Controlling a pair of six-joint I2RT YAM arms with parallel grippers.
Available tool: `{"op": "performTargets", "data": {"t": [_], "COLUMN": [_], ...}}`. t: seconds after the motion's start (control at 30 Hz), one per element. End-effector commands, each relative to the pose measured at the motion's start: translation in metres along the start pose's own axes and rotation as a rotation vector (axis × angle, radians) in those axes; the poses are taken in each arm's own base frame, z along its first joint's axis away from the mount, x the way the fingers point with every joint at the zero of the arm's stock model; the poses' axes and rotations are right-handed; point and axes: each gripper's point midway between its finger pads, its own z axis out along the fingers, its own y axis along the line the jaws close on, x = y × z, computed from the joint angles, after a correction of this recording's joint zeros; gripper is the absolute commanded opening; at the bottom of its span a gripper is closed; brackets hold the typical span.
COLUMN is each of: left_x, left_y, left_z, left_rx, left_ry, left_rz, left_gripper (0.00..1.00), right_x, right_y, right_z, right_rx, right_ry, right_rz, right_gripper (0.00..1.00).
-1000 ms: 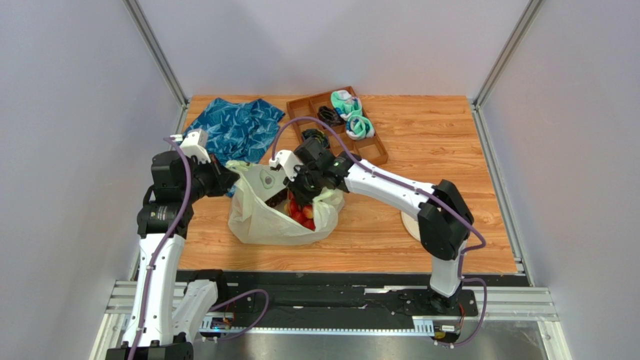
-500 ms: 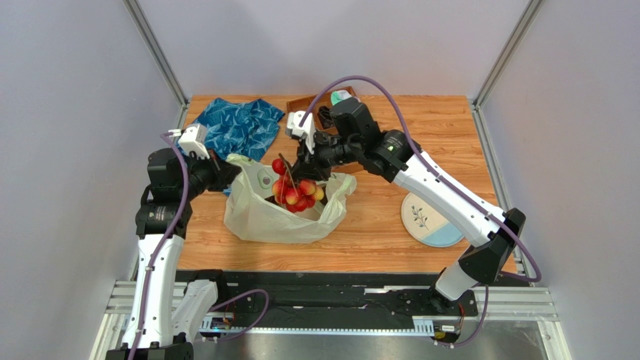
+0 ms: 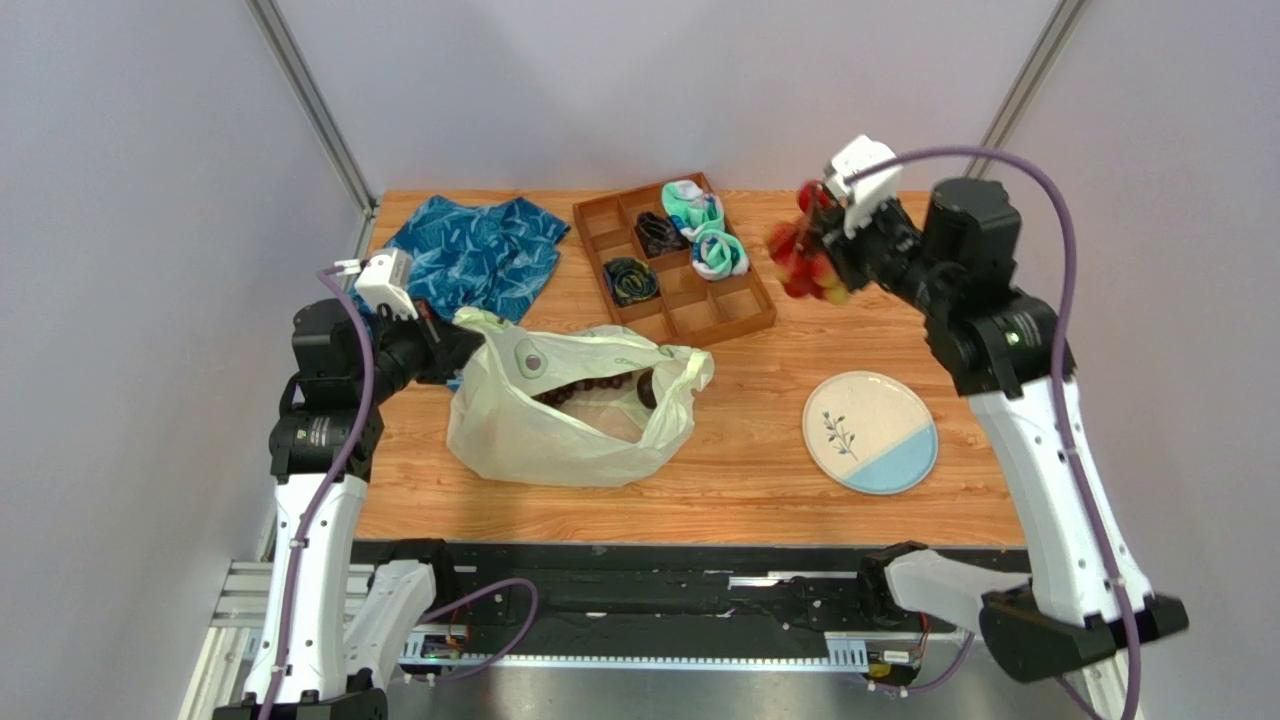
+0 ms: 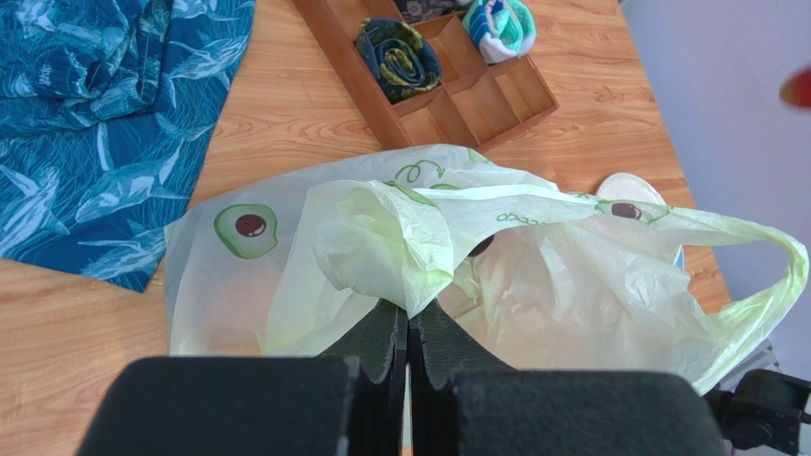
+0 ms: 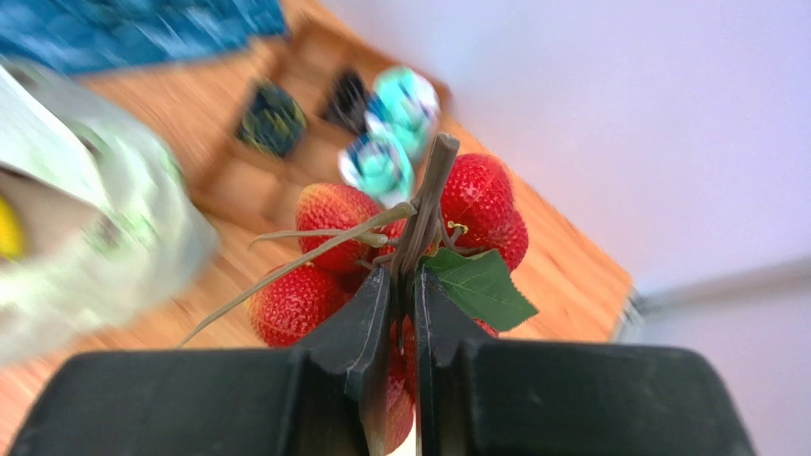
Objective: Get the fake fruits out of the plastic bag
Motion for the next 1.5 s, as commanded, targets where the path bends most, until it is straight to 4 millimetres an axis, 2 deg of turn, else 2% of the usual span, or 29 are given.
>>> {"op": "performTargets", "data": {"t": [0.0,0.03,0.07,0.1,0.17,0.2,0.3,0.4,0.57,0.67,0.7,0.77,0.87,0.93,0.97,1.0,1.03,1.07,1.1,1.17,1.2,1.23,1.27,1.3,1.33,1.37,1.4,1.43,1.47], "left_x": [-0.008,-0.008,-0.009,-0.009,-0.011,-0.01,-0.011,-0.006,0.003,0.006,0.007,0.008,0.008,0.008,0.005,0.005,0.005,0.005,0.004,0.006,0.005,0.004,0.006,0.008,0.009,0.012,0.012,0.014,0.017], "left_y": [-0.007,-0.007,-0.007,-0.007,-0.011,-0.015,-0.015,-0.009,-0.009,-0.006,-0.005,-0.004,0.0,0.003,0.004,0.004,0.006,0.007,0.007,0.007,0.006,0.005,0.004,0.002,0.001,0.0,-0.001,-0.002,-0.003], "left_z": [0.001,0.002,0.003,0.003,0.004,0.003,0.003,0.005,0.003,0.002,0.002,0.002,0.002,0.003,0.003,0.003,0.006,0.007,0.009,0.012,0.012,0.011,0.011,0.009,0.008,0.007,0.004,0.002,0.0], "left_rx": [0.039,0.044,0.042,0.042,0.062,0.079,0.084,0.056,0.062,0.048,0.047,0.043,0.026,0.015,0.011,0.01,0.007,0.008,0.012,0.027,0.03,0.032,0.037,0.043,0.049,0.053,0.052,0.051,0.056], "left_ry": [-0.04,-0.044,-0.043,-0.041,-0.045,-0.042,-0.043,-0.031,-0.001,0.01,0.014,0.026,0.038,0.048,0.043,0.047,0.053,0.054,0.048,0.056,0.052,0.05,0.054,0.054,0.055,0.057,0.048,0.046,0.049], "left_rz": [-0.009,-0.008,-0.015,-0.038,-0.049,-0.059,-0.048,-0.035,-0.028,-0.004,0.0,0.017,0.05,0.061,0.076,0.08,0.08,0.086,0.09,0.092,0.092,0.092,0.083,0.081,0.08,0.07,0.068,0.057,0.054], "left_gripper": [0.0,0.0,0.0,0.0,0.0,0.0,0.0,0.0,0.0,0.0,0.0,0.0,0.0,0.0,0.0,0.0,0.0,0.0,0.0,0.0,0.0,0.0,0.0,0.0,0.0,0.0,0.0,0.0,0.0], "right_x": [0.134,0.164,0.193,0.215,0.248,0.256,0.274,0.294,0.318,0.325,0.334,0.335,0.346,0.351,0.351,0.352,0.349,0.348,0.343,0.328,0.296,0.275,0.244,0.196,0.164,0.139,0.11,0.069,0.061], "right_y": [0.0,0.0,0.004,-0.003,-0.006,-0.014,-0.022,-0.027,-0.037,-0.041,-0.037,-0.034,-0.029,-0.028,-0.023,-0.016,-0.01,-0.002,0.001,0.009,0.003,0.007,0.014,0.01,0.013,0.03,0.053,0.061,0.082], "right_z": [-0.046,-0.062,-0.07,-0.081,-0.098,-0.105,-0.107,-0.1,-0.069,-0.053,-0.045,-0.033,-0.018,-0.011,-0.008,-0.011,-0.012,-0.011,-0.012,-0.011,-0.008,-0.002,0.009,0.017,0.025,0.036,0.047,0.054,0.069], "right_rx": [-0.017,-0.025,-0.045,-0.015,-0.011,0.026,0.052,0.049,0.054,0.046,0.02,0.002,-0.015,-0.012,-0.034,-0.066,-0.082,-0.108,-0.12,-0.152,-0.163,-0.198,-0.245,-0.257,-0.278,-0.338,-0.408,-0.433,-0.495], "right_ry": [0.44,0.552,0.638,0.739,0.897,0.958,1.037,1.098,1.13,1.131,1.143,1.121,1.125,1.119,1.102,1.107,1.095,1.079,1.076,1.042,1.001,0.947,0.845,0.729,0.639,0.562,0.493,0.389,0.373], "right_rz": [-0.148,-0.133,-0.135,-0.149,-0.186,-0.205,-0.22,-0.252,-0.264,-0.255,-0.231,-0.202,-0.198,-0.193,-0.172,-0.15,-0.127,-0.099,-0.084,-0.034,-0.026,0.003,0.053,0.051,0.064,0.128,0.107,0.075,0.082], "right_gripper": [0.0,0.0,0.0,0.0,0.0,0.0,0.0,0.0,0.0,0.0,0.0,0.0,0.01,0.09,0.16,0.52,0.68,0.92,1.0,1.0,1.0,1.0,1.0,1.0,1.0,1.0,1.0,1.0,0.99]}}
